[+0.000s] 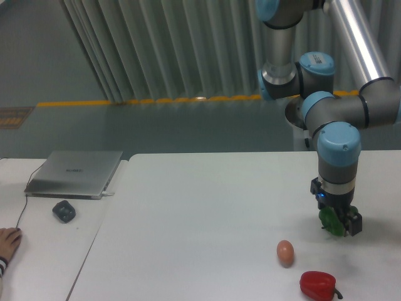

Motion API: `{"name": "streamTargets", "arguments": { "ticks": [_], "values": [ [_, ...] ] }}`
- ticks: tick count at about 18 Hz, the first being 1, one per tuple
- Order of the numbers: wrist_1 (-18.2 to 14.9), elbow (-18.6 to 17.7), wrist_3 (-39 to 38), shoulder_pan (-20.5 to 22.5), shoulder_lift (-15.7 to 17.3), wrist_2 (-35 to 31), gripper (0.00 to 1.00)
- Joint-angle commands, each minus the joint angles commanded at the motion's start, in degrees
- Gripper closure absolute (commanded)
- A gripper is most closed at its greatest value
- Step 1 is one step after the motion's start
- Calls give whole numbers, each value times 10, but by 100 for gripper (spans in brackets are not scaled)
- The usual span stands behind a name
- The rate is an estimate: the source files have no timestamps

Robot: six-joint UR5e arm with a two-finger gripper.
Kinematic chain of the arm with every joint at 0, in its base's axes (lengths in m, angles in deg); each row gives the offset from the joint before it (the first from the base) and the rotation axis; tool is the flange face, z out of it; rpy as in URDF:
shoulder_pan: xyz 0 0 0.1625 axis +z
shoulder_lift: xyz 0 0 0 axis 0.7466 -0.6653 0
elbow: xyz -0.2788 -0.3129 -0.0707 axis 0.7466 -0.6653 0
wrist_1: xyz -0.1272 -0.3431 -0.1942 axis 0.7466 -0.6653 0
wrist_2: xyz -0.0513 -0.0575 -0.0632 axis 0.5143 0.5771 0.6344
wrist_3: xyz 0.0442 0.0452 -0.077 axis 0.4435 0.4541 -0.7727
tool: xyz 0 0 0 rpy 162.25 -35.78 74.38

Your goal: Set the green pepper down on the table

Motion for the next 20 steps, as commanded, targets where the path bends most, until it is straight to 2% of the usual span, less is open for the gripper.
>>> {"name": "streamTargets", "arguments": {
  "ticks": [4,20],
  "values": [
    [53,4,4,0,11,1,0],
    [55,5,19,15,26,7,0]
  ]
}}
